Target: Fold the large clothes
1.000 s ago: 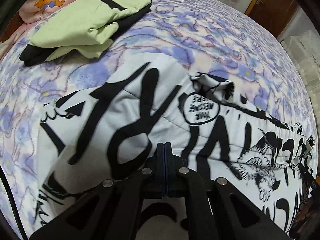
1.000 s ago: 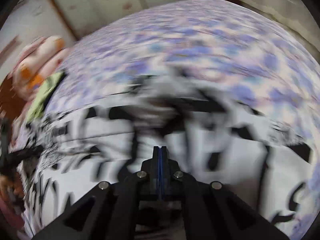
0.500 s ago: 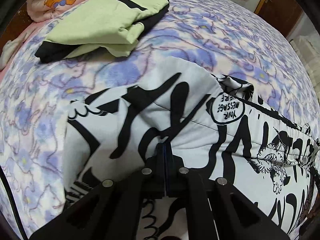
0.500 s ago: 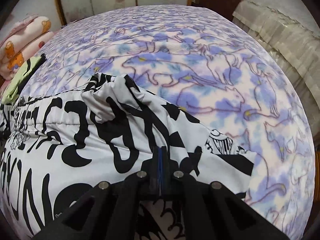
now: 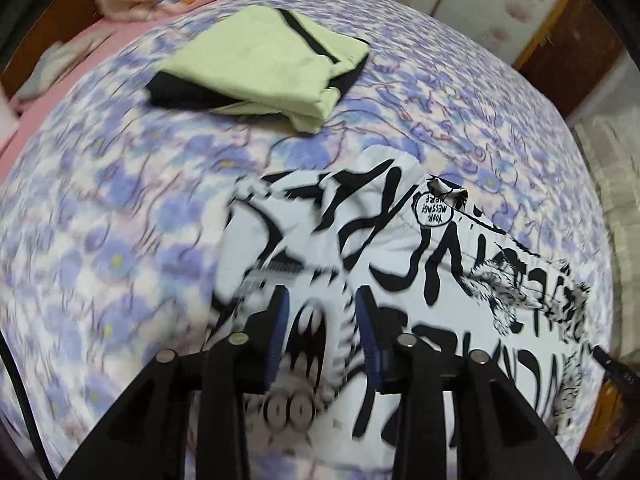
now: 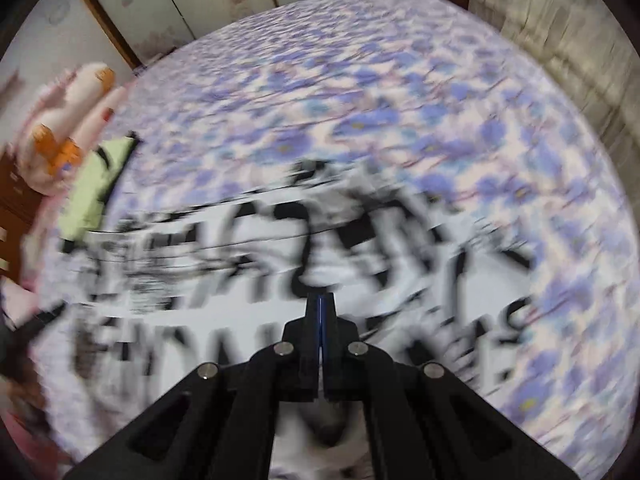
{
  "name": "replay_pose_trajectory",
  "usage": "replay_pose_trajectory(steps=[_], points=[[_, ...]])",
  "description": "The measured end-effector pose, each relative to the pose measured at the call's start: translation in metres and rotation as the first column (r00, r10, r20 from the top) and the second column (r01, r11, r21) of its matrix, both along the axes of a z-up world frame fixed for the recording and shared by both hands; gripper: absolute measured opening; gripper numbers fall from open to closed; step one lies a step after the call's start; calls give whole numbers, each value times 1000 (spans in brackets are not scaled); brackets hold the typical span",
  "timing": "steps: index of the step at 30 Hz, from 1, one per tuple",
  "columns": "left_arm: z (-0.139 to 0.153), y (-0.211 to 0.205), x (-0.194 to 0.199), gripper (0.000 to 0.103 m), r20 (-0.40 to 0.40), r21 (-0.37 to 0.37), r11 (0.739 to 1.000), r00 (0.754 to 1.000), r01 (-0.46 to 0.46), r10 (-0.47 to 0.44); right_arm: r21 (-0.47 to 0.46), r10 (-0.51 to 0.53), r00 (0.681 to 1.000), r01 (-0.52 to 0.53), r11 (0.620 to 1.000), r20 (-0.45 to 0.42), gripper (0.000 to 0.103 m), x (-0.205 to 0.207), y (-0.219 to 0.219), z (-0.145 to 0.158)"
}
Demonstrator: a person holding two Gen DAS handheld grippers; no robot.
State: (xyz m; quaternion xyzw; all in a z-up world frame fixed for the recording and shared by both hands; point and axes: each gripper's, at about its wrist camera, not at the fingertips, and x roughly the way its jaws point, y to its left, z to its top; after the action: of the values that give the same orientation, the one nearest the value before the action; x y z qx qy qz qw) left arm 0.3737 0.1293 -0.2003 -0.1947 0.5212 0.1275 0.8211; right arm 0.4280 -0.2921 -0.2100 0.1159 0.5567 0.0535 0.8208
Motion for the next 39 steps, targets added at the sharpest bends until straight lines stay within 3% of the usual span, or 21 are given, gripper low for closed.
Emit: replay_pose_trajectory(steps=[4,7,11,14,19,21,23,24,26,27,29,34,37,39], points=[[0,0,-29,38,22,-63,998,999,-28,30,140,11,997,0,990,-81,0,-4,37,-4],[-3,-1,-46,38,-1,-87,996,1000,-23,23,193,68,986,-39,981,-150,0,-7,72,-16],[-5,-3,-65,38,-11,-124,991,999,-42,41,186,88,957,-37,982,-275,0,-12,106,-42],[-10,-1,-83,39,-24,-193,979,997,-72,69,178,73,935,-10,984,-348,0,-10,118,-62],[-28,3,-112,41,-78,-283,954,993,-102,83,122,47,902,7,992,-429,0,-5,127,-100],[-38,8,-120,42,-91,-332,935,991,-126,101,126,17,882,48,991,-470,0,0,126,-117],[-49,18,-126,44,-83,-414,897,988,-155,133,118,-5,870,72,990,-493,0,4,128,-124],[-55,22,-127,47,-77,-447,879,986,-167,148,98,4,869,52,994,-495,0,5,133,-124],[-65,29,-129,64,-58,-511,840,983,-180,175,66,38,876,-7,998,-481,0,6,143,-121],[-72,34,-128,64,-46,-556,809,979,-190,199,51,57,880,-37,998,-472,0,6,148,-120],[-85,42,-126,65,-52,-596,773,971,-218,234,36,74,885,-64,997,-460,0,5,154,-118],[-113,54,-112,66,-68,-601,761,964,-245,256,31,43,882,-32,999,-470,0,6,155,-118],[-131,62,-99,68,-76,-631,731,958,-261,276,15,43,885,-41,999,-463,0,6,154,-119],[-135,66,-86,70,-41,-646,725,959,-239,279,5,47,888,-50,999,-458,0,7,154,-118]])
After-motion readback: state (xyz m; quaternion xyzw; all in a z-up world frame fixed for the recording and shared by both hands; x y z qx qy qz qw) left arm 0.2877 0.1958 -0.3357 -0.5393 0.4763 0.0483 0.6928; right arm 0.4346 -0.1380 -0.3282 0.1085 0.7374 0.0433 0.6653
